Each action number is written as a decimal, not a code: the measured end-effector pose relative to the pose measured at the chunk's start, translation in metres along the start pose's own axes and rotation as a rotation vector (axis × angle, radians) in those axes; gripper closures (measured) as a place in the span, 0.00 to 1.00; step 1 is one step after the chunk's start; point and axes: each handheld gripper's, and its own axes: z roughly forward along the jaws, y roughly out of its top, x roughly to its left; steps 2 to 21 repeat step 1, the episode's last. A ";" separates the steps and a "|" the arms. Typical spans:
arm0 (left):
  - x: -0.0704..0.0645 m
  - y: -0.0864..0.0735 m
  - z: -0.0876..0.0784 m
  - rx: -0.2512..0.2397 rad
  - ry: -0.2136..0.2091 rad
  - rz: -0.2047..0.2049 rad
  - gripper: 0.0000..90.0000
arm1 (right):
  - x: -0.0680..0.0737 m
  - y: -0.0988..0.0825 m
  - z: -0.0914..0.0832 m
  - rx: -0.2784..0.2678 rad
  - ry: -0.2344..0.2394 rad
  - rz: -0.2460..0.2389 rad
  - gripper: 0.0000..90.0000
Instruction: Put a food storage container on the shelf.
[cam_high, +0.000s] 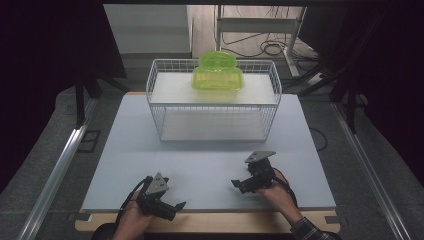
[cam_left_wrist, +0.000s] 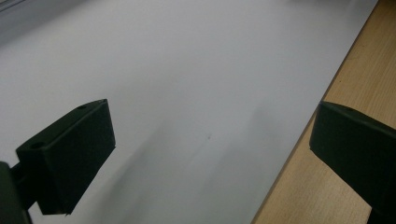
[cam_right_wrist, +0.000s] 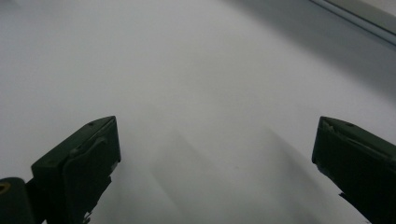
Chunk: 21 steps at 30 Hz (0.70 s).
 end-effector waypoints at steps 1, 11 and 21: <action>0.000 0.000 0.000 0.000 0.000 0.000 0.00 | 0.000 0.000 0.000 0.000 0.000 0.000 0.01; 0.000 0.000 0.000 0.000 0.000 0.000 0.00 | 0.000 0.000 0.000 0.000 0.000 0.000 0.01; 0.000 0.000 0.000 0.000 0.000 0.000 0.00 | 0.000 0.000 0.000 0.000 0.000 0.000 0.01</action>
